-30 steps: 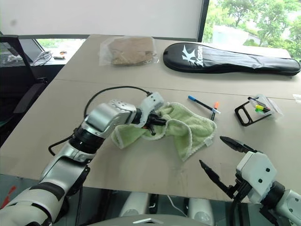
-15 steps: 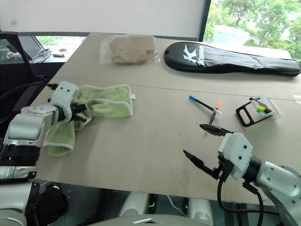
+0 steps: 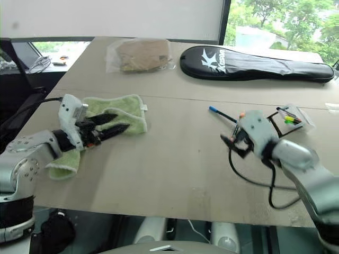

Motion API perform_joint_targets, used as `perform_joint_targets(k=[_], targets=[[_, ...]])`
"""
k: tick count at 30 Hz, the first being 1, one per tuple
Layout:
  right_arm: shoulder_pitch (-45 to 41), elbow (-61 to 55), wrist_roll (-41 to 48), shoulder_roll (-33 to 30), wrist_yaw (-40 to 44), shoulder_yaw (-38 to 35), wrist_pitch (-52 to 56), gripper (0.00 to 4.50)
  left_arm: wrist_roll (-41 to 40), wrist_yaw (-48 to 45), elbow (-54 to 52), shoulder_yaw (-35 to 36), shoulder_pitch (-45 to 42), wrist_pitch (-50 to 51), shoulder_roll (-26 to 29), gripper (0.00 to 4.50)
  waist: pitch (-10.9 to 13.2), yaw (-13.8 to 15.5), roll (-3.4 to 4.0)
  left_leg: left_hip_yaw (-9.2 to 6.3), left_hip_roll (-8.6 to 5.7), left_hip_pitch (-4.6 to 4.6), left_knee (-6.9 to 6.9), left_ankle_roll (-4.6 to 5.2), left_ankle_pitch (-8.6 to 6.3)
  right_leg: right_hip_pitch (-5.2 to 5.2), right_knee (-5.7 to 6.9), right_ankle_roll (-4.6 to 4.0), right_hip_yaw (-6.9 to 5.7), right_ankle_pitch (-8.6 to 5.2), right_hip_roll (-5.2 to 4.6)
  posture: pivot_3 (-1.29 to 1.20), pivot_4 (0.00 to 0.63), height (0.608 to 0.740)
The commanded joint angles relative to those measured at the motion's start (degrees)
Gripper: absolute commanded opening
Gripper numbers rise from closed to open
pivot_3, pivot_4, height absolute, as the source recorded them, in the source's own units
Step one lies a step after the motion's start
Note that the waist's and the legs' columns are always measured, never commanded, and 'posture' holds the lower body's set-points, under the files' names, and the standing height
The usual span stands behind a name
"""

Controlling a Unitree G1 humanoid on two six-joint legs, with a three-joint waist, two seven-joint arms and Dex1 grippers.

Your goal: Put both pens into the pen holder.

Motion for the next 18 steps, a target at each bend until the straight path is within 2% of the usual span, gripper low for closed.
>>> perform_joint_targets(k=[1,3,7,17,18], targets=[[-10.66,8.93,-1.10,2.56,1.70,6.19,6.84,4.50,-3.25,-1.33,-4.76,-1.92,-0.83,-2.71,-1.21,3.29,-0.02,-0.02,-0.01,-0.01,0.01,0.03,0.00,0.00,0.00,0.03,0.01,-0.01,0.01,0.00,0.10,0.00,0.150,0.740],[-15.85,14.16,-1.30,4.49,2.38,7.95,9.29,4.50,-3.83,-0.64,-5.45,-2.84,-1.18,-2.99,-1.77,3.29,-0.01,-0.05,-0.01,-0.02,0.00,0.02,0.00,0.00,0.02,0.02,0.02,-0.02,0.04,0.01,0.30,0.00,0.150,0.740],[-28.34,33.16,-5.94,9.58,3.93,13.96,7.77,4.50,0.77,-2.16,-5.60,-6.99,0.34,-7.65,-0.68,3.29,0.00,-0.16,0.03,0.03,0.02,-0.05,-0.04,-0.01,0.02,-0.03,0.04,0.16,0.08,0.15,0.50,0.00,0.150,0.740],[-42.63,66.34,-14.80,17.92,12.83,20.49,-3.31,4.50,2.61,-0.49,-6.48,-8.57,4.55,-12.61,-1.68,3.29,0.03,-0.34,0.06,0.50,0.04,-0.07,-0.05,-0.01,0.02,-0.13,0.00,0.20,0.27,0.16,0.50,0.00,0.150,0.740],[-44.16,69.43,-15.55,18.61,14.47,20.93,-4.22,3.96,2.81,-0.36,-6.53,-8.63,4.87,-12.95,-1.63,3.37,0.03,-0.47,0.08,0.51,0.04,-0.06,-0.05,-0.01,0.02,-0.14,0.01,0.20,0.28,0.17,0.50,0.00,0.150,0.740]])
